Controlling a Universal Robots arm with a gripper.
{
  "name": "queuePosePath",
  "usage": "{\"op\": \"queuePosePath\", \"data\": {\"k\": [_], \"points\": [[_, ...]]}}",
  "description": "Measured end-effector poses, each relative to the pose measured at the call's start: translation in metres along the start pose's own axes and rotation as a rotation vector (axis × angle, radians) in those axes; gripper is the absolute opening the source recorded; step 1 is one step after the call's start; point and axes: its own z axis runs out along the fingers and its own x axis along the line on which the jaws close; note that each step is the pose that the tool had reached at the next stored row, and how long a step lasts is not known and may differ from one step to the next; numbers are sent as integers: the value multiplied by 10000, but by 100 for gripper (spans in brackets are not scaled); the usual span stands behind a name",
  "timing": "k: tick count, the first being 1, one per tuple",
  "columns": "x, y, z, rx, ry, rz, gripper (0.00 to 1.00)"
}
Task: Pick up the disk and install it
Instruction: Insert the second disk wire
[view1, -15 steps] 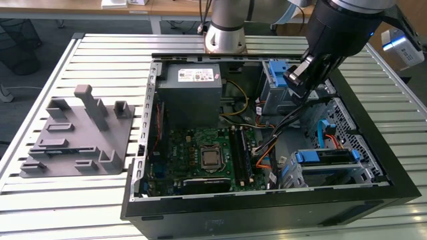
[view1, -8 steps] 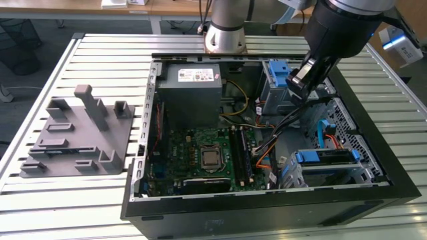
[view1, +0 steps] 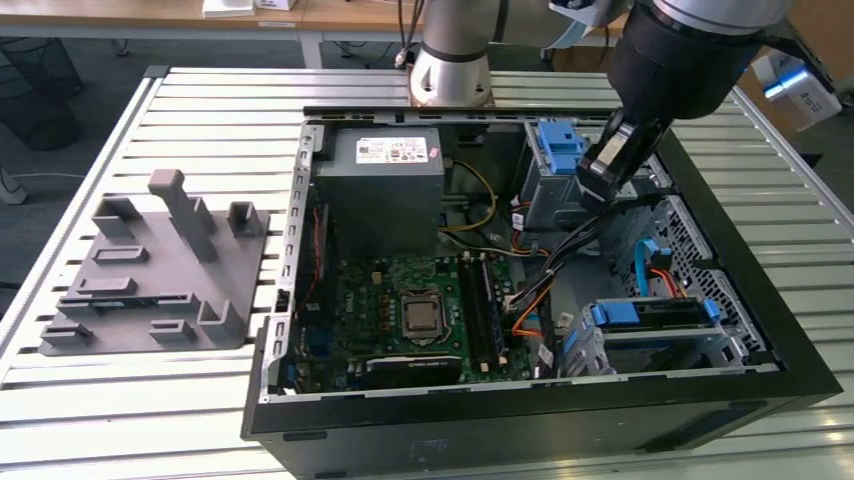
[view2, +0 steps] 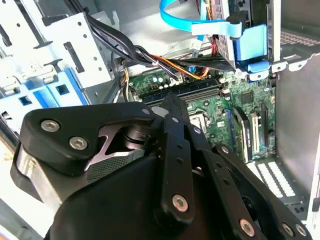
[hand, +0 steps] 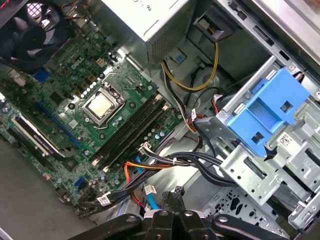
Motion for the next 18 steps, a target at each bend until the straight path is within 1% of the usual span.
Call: {"op": "queuePosePath", "data": {"k": [2, 9, 18], "points": [[0, 0, 2, -2, 5, -282, 11], [0, -1, 6, -6, 24, -1536, 11], [0, -1, 22, -44, 80, -3170, 11]]}}
